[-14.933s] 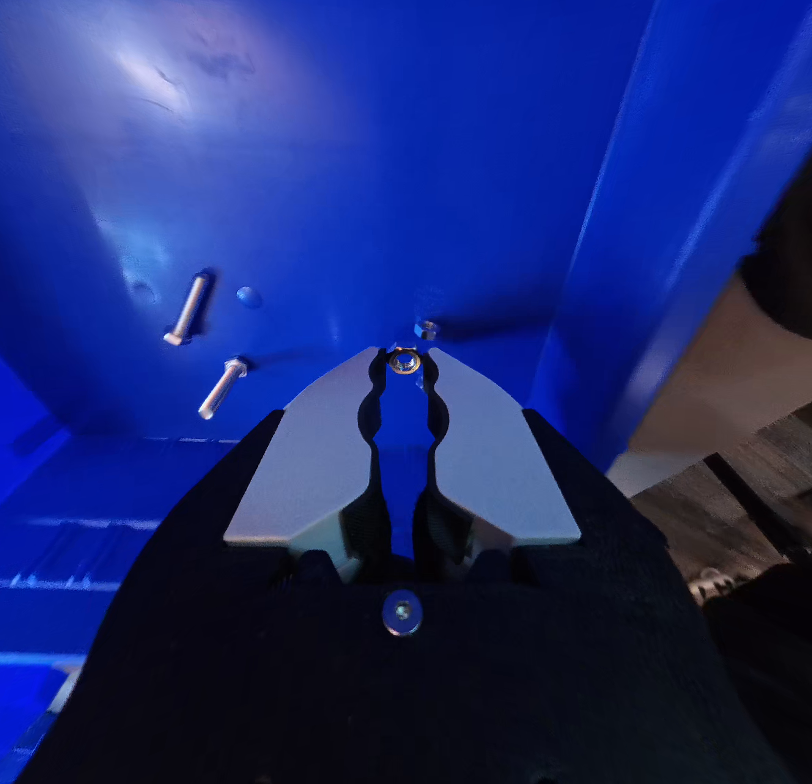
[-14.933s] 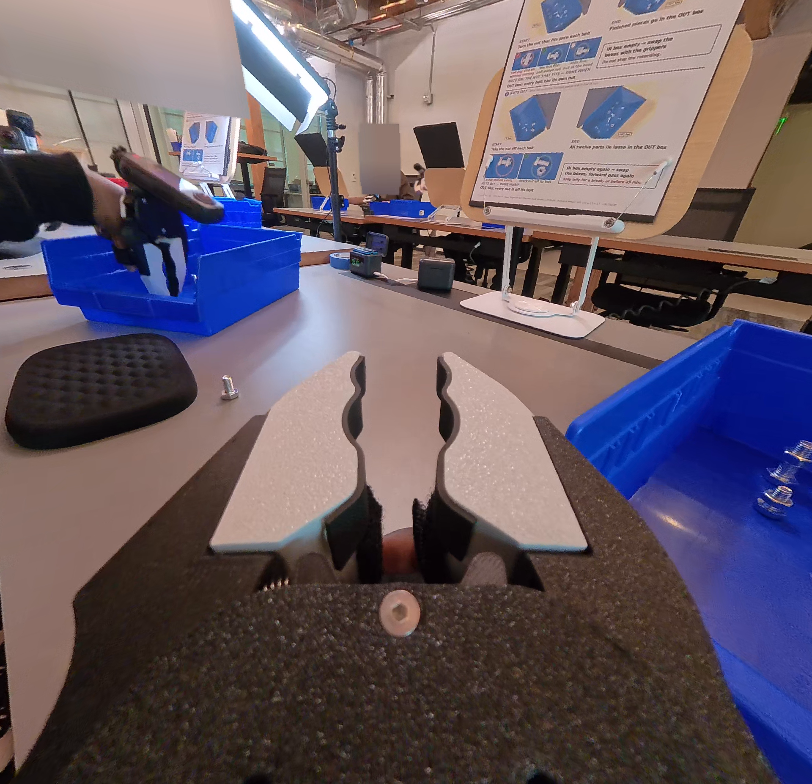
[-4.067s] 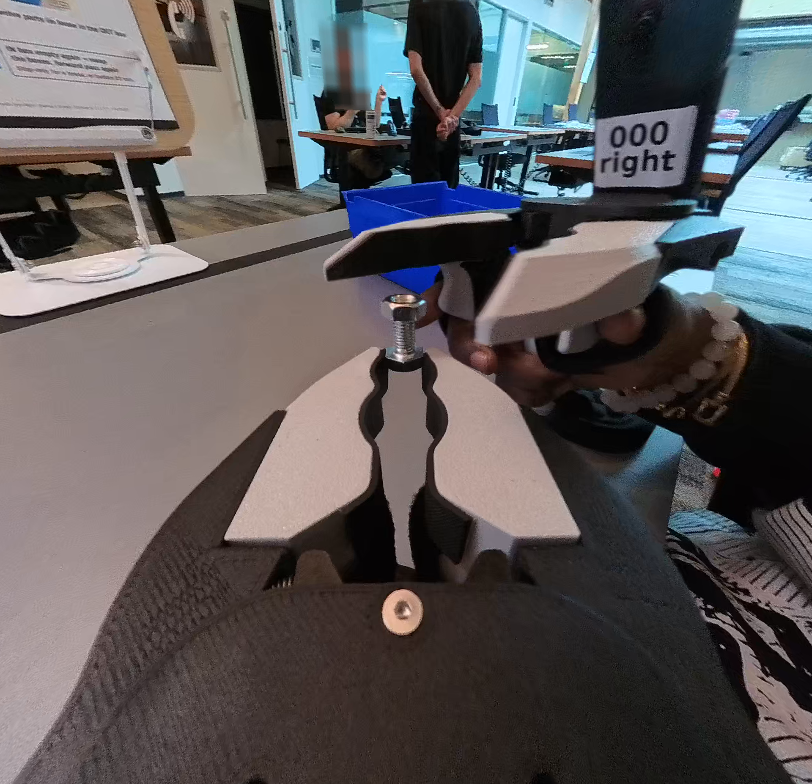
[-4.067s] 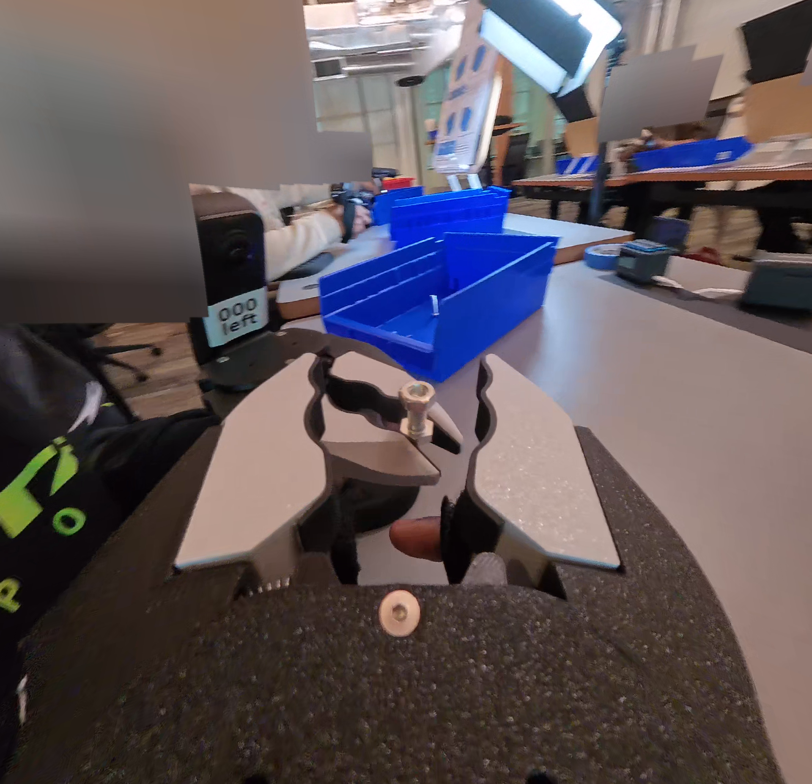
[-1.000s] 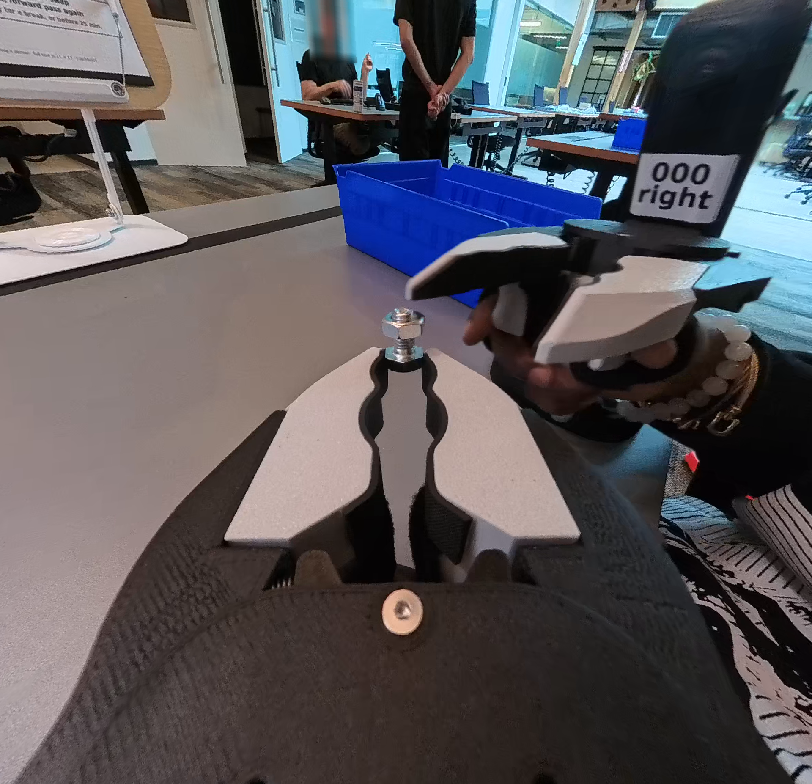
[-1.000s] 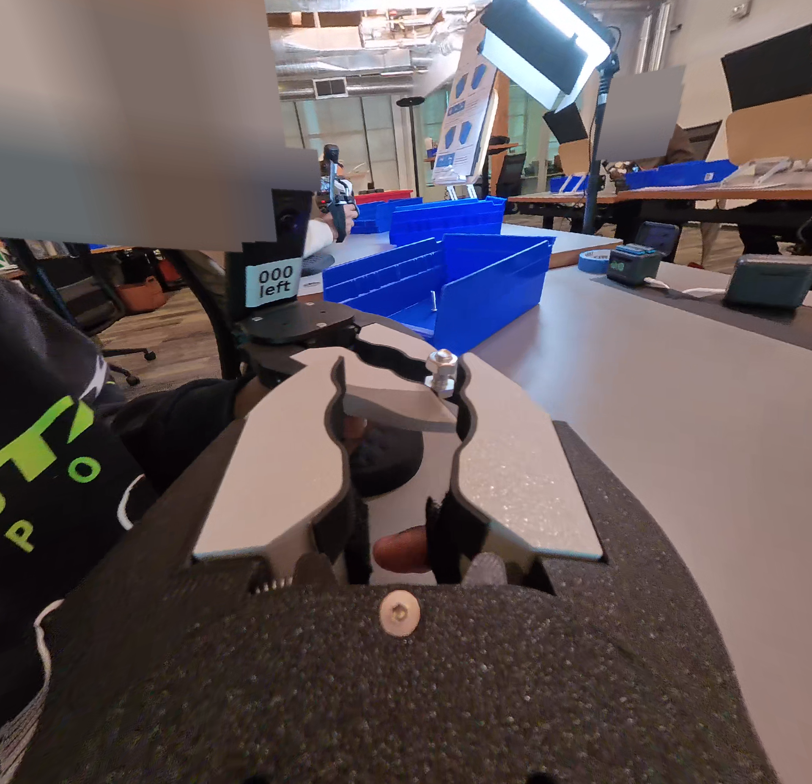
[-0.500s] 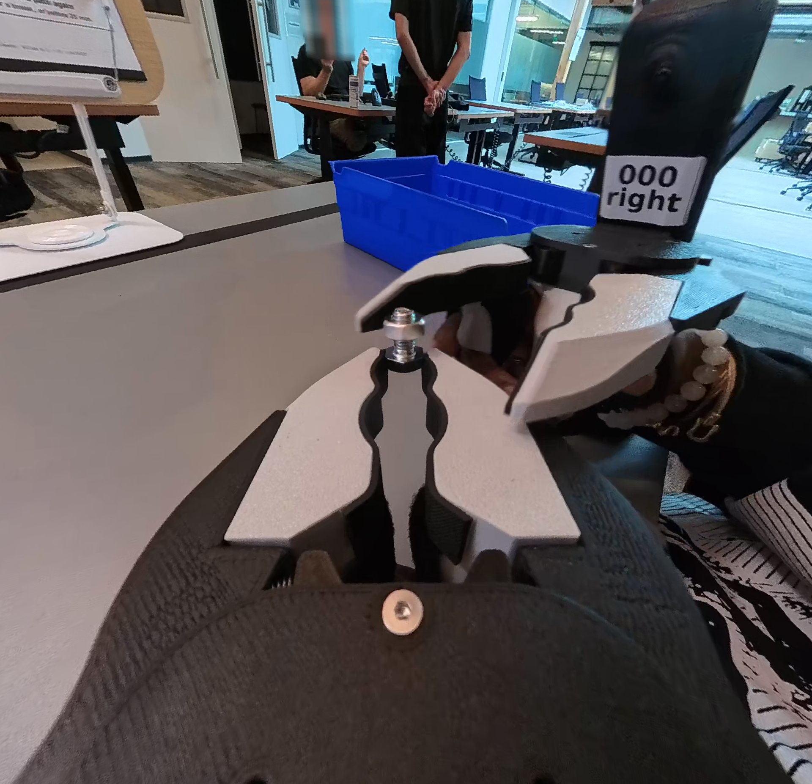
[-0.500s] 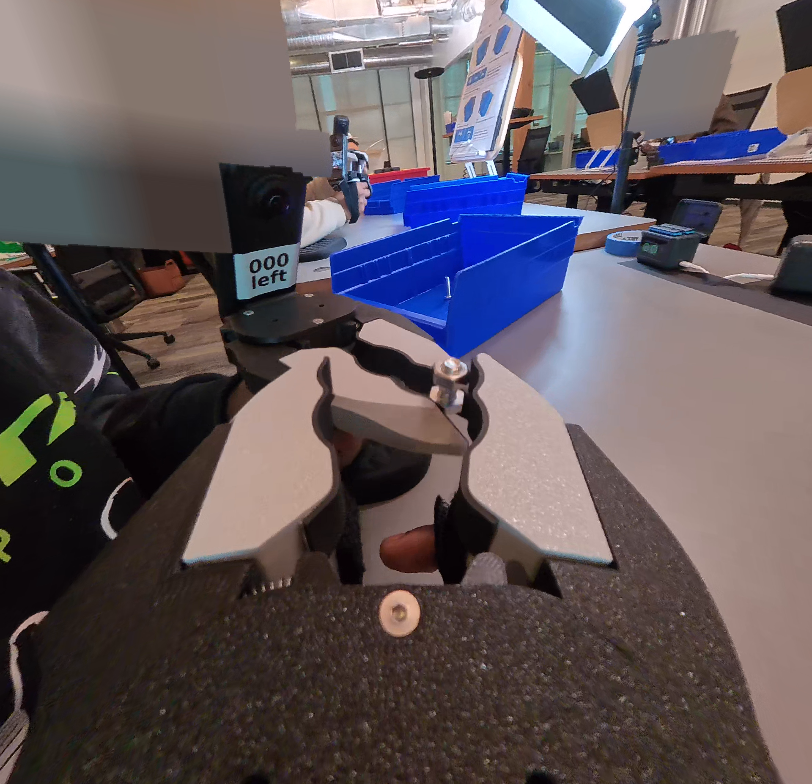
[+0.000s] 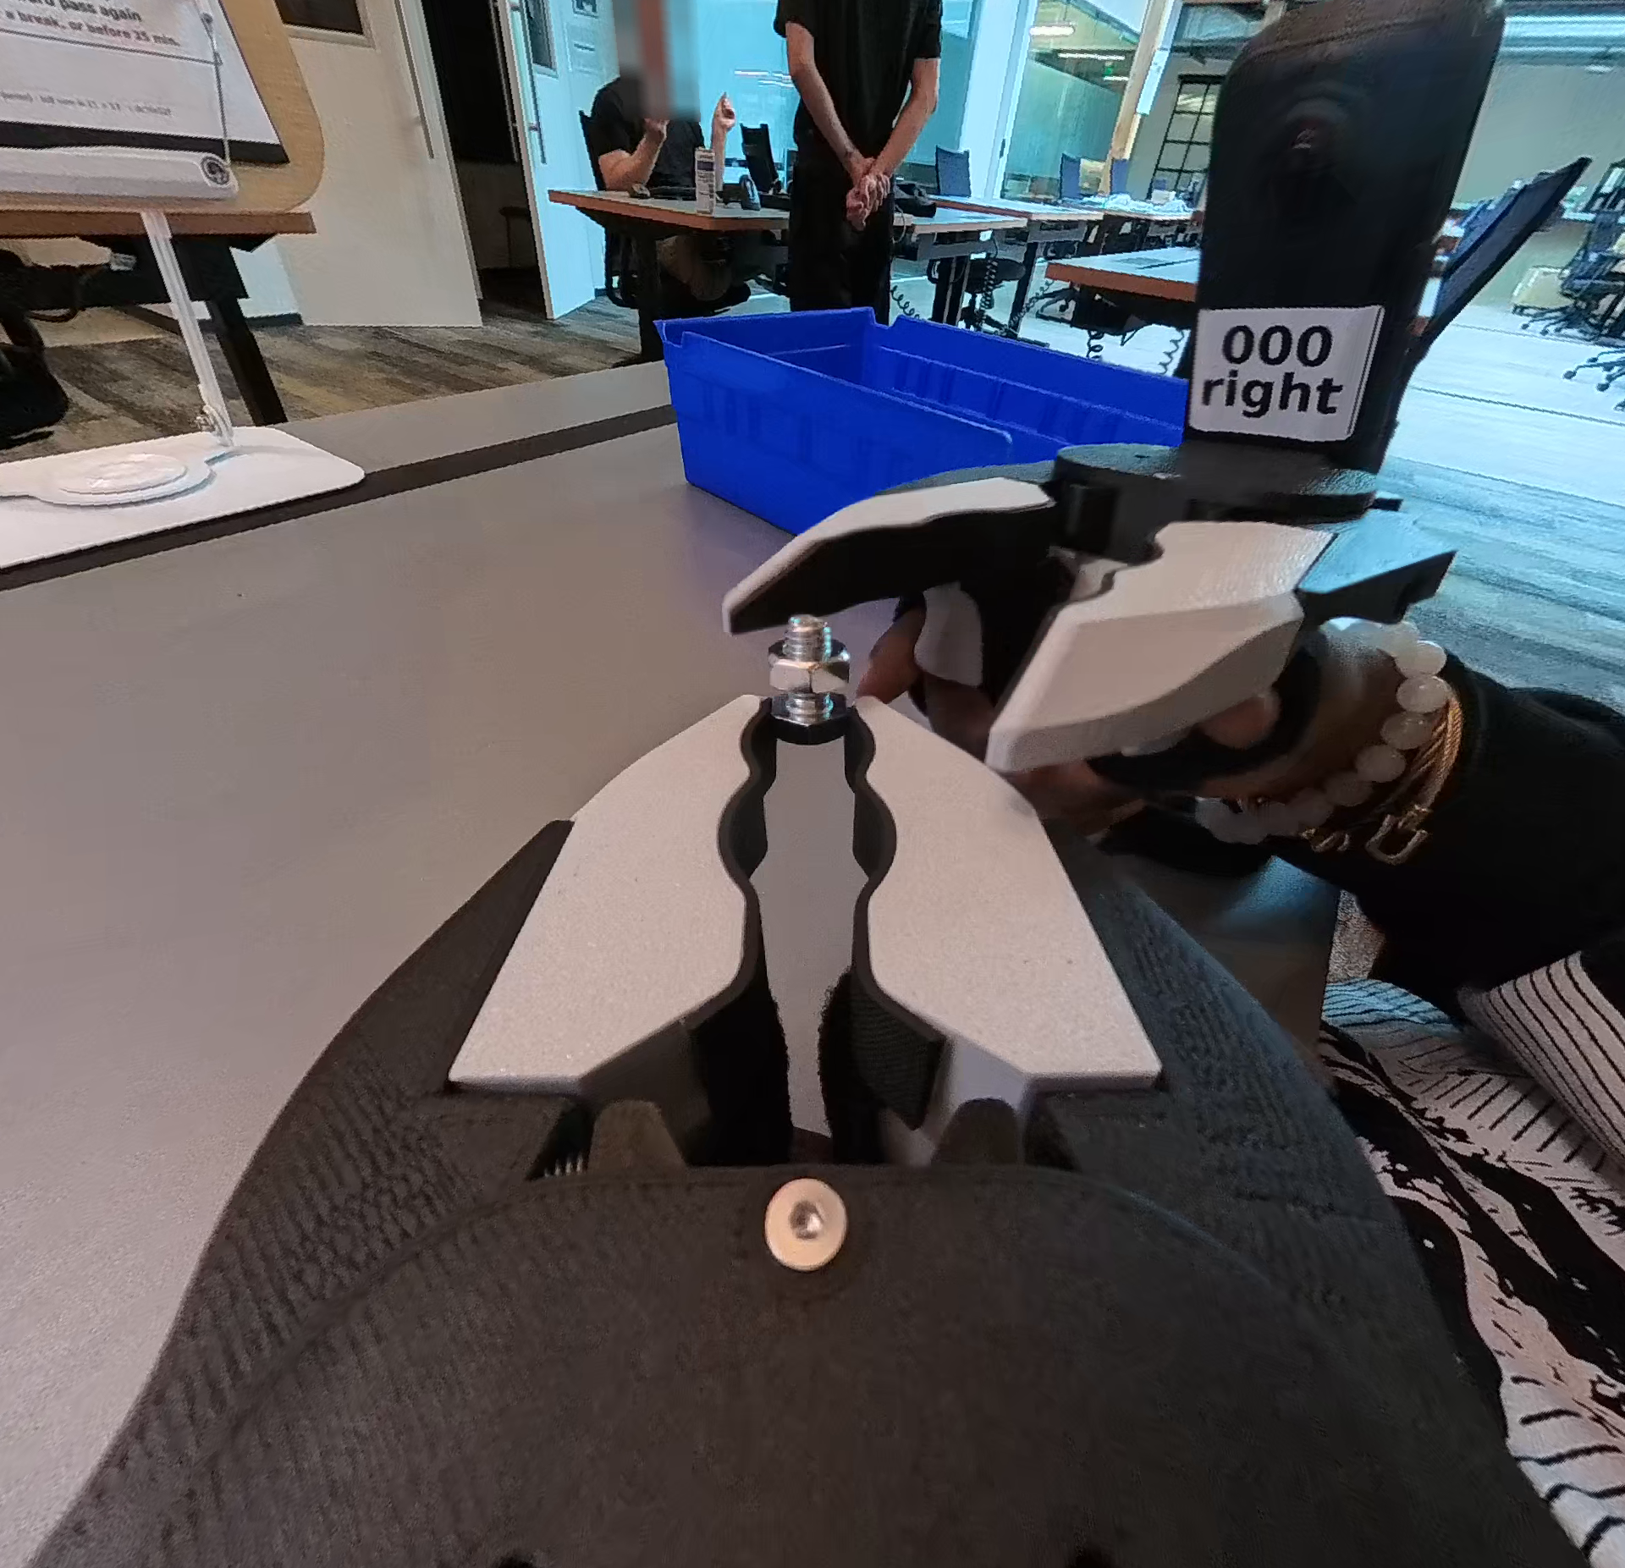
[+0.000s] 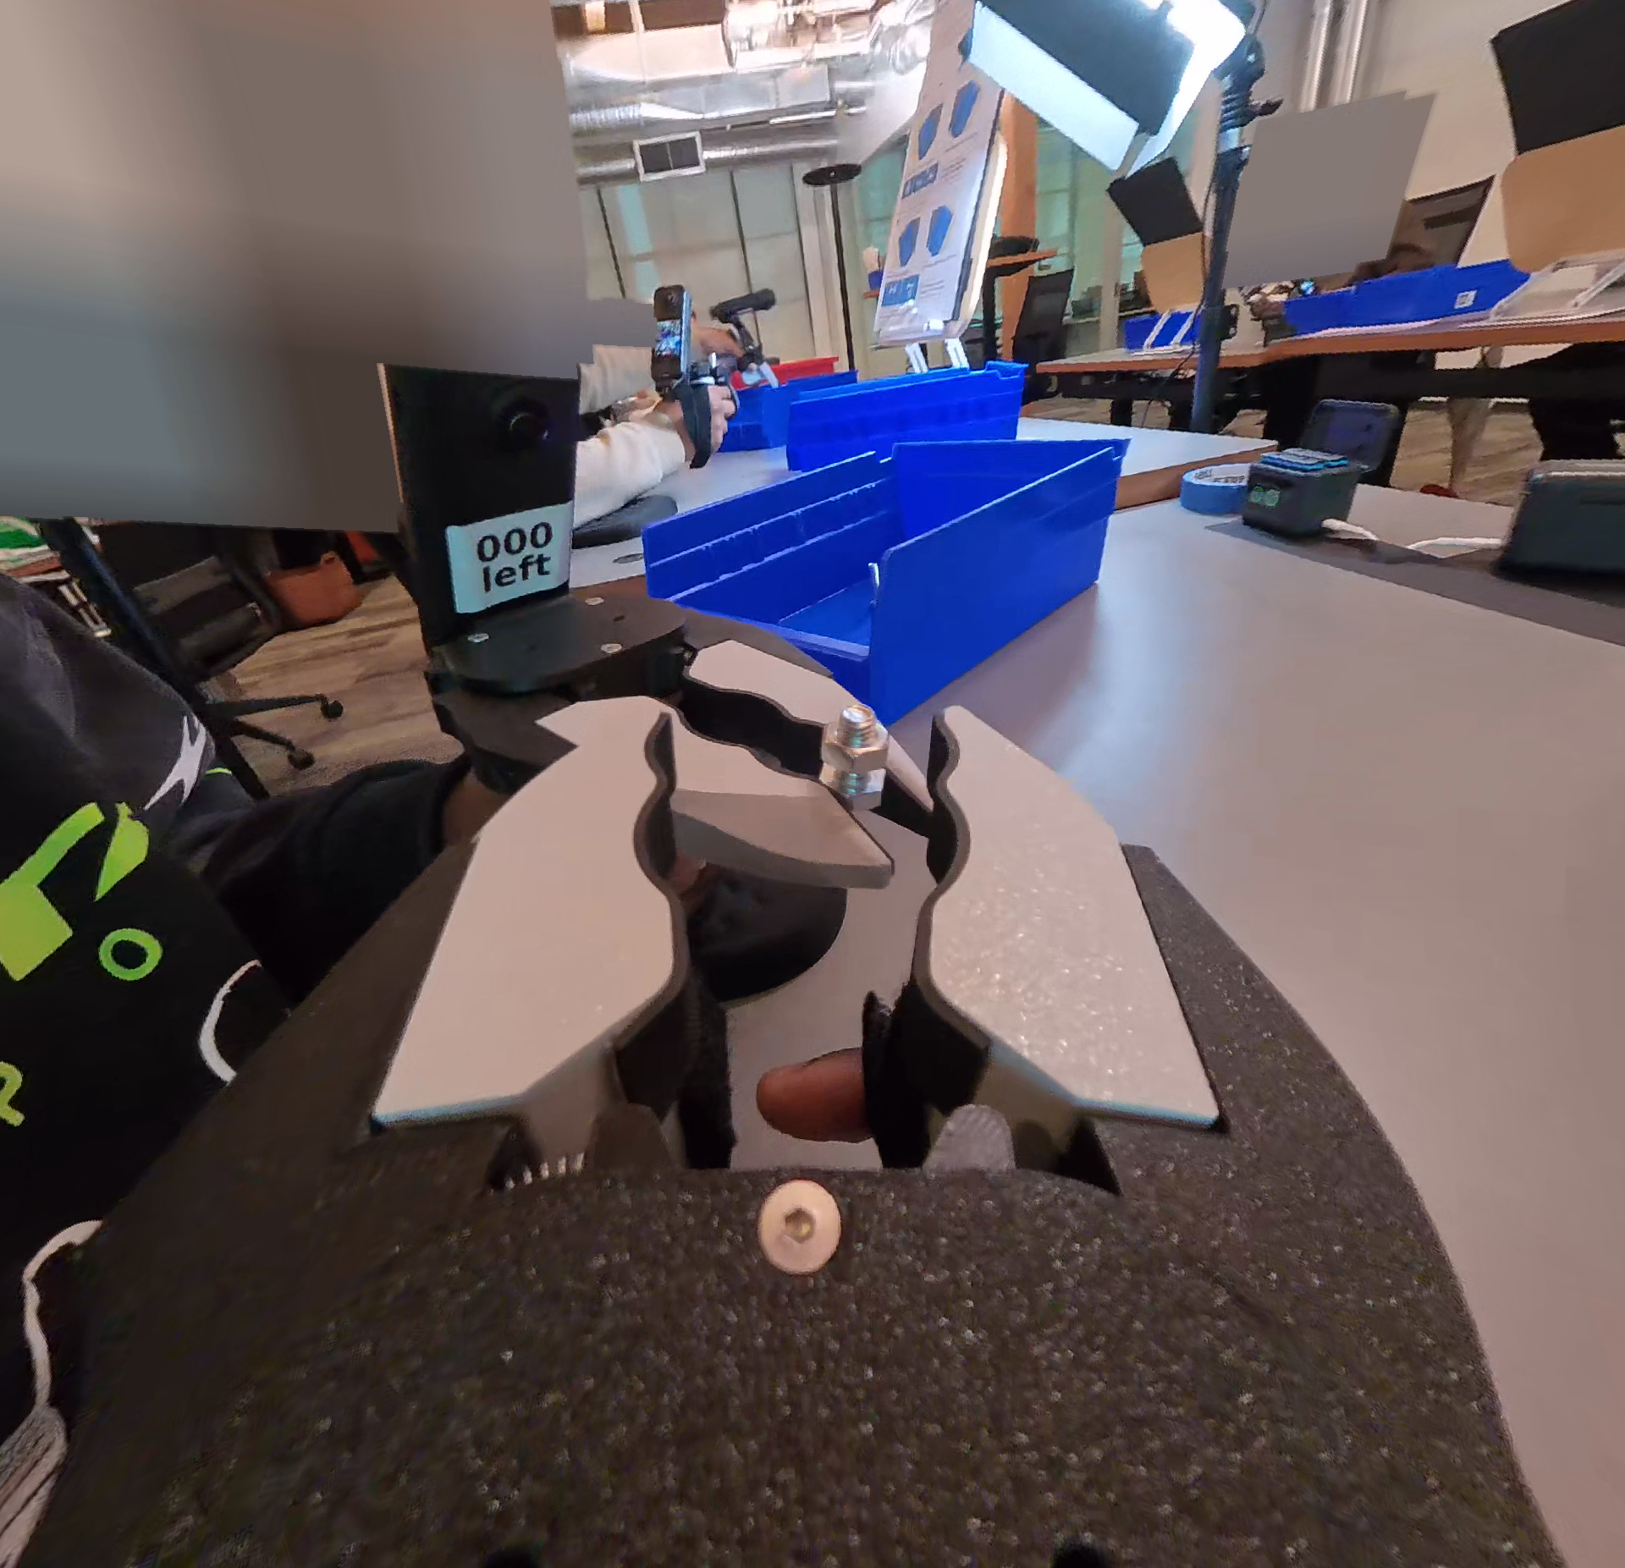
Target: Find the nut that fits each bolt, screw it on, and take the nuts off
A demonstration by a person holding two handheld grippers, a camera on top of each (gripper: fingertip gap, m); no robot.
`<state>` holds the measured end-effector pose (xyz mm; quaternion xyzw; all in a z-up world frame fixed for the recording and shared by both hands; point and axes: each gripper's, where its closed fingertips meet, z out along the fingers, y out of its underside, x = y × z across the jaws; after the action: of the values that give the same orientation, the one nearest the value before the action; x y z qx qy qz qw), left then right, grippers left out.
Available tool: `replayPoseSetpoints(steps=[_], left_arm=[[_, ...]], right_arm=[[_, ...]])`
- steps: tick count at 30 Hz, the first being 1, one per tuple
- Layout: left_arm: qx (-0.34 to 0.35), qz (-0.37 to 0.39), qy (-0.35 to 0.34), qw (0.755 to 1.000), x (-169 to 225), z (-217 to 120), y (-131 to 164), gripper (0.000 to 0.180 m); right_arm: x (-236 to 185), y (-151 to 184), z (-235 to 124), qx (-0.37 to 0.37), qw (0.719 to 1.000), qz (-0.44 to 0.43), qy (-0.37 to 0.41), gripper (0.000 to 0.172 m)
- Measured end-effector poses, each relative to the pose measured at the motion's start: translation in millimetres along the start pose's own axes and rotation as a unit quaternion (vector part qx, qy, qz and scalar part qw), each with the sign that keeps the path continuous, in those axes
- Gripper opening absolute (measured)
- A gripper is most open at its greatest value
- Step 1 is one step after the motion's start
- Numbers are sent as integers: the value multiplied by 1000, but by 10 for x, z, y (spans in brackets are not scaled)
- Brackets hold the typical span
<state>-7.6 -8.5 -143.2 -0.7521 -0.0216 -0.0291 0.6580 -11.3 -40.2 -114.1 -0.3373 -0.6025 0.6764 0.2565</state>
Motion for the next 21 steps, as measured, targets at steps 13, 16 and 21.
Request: replayPoseSetpoints(steps=[13,16,21], left_arm=[[-8,12,-8,1000,-1,14,23,15],[-15,26,-11,999,21,26,38,15],[-17,35,-11,999,35,28,41,15]], right_arm=[[131,-86,-186,-40,997,-38,50,16],[121,-34,-123,-72,995,-52,48,16],[116,12,-92,-94,993,-55,45,9]])
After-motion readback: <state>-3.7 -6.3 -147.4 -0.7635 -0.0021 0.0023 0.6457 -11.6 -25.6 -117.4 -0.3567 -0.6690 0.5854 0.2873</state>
